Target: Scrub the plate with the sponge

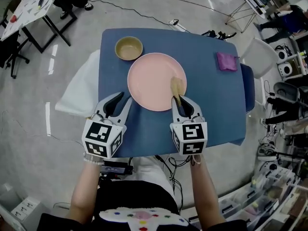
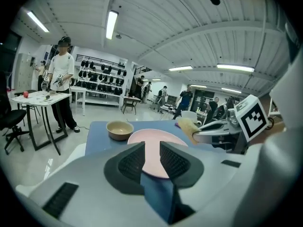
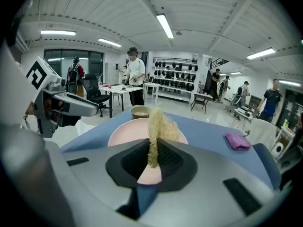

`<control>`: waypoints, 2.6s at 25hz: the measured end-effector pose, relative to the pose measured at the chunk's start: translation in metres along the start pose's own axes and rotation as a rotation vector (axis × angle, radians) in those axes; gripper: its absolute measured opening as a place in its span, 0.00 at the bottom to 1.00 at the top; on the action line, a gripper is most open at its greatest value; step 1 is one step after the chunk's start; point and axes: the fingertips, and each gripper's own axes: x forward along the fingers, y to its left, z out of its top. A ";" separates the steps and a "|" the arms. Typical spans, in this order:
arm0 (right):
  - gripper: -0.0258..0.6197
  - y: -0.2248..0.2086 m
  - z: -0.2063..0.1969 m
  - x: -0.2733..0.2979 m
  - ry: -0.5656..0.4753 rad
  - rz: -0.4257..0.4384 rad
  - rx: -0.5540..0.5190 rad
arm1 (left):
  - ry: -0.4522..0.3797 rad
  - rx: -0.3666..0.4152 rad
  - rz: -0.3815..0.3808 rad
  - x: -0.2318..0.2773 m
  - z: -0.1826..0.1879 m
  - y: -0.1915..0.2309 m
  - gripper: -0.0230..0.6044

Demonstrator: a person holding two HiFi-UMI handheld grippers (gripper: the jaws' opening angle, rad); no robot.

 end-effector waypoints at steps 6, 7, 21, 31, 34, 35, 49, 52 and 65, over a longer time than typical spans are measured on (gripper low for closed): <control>0.10 -0.017 0.003 0.054 0.067 0.047 -0.056 | 0.050 -0.051 0.074 0.026 -0.016 0.022 0.19; 0.10 -0.018 0.004 0.062 0.077 0.054 -0.067 | 0.058 -0.062 0.086 0.029 -0.019 0.025 0.19; 0.10 -0.028 -0.002 0.138 0.212 0.085 -0.195 | 0.124 -0.177 0.145 0.067 -0.047 0.051 0.19; 0.10 -0.024 -0.014 0.167 0.308 0.127 -0.315 | 0.156 -0.213 0.157 0.078 -0.060 0.054 0.19; 0.10 -0.022 -0.016 0.173 0.328 0.144 -0.350 | 0.152 -0.227 0.151 0.081 -0.060 0.054 0.19; 0.10 -0.021 -0.016 0.175 0.331 0.149 -0.362 | 0.151 -0.230 0.150 0.081 -0.061 0.054 0.19; 0.10 0.026 -0.007 0.188 0.282 0.244 -0.598 | 0.138 -0.255 0.156 0.080 -0.062 0.056 0.19; 0.10 0.041 -0.006 0.186 0.258 0.273 -0.639 | 0.136 -0.255 0.156 0.079 -0.062 0.056 0.19; 0.10 0.096 -0.025 0.153 0.174 0.432 -0.908 | 0.124 -0.269 0.148 0.077 -0.061 0.056 0.18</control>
